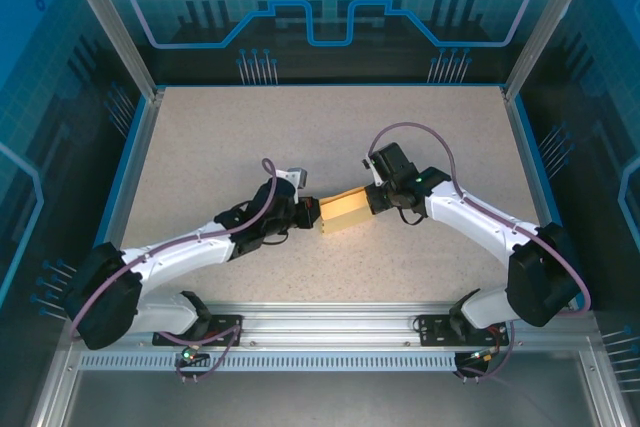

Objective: Fold the paper box

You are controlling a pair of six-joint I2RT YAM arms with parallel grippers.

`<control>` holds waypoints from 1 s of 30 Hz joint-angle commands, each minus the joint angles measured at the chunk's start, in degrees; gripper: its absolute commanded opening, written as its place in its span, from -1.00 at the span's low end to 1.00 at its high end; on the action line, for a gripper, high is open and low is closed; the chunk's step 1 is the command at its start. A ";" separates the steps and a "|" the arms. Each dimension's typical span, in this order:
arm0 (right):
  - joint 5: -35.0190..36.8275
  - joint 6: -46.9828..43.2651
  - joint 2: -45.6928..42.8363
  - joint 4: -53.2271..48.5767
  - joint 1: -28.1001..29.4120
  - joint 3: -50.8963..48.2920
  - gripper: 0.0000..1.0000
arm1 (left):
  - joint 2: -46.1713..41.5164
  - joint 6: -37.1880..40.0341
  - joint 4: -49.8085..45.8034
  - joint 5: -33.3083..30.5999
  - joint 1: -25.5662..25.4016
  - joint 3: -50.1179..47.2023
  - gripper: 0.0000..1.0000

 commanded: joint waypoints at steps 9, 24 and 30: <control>-1.69 0.68 -0.39 0.20 1.31 -0.95 -0.91 | 1.37 0.12 4.95 -6.61 -5.69 -3.15 -0.97; -2.06 -0.85 -1.80 2.38 1.76 -2.56 -0.92 | 4.51 0.41 9.98 -12.76 -9.67 -6.44 -0.97; -1.95 -0.99 -1.54 2.40 2.01 -2.65 -0.92 | 1.04 -2.30 11.19 -12.85 -9.56 -5.86 -0.96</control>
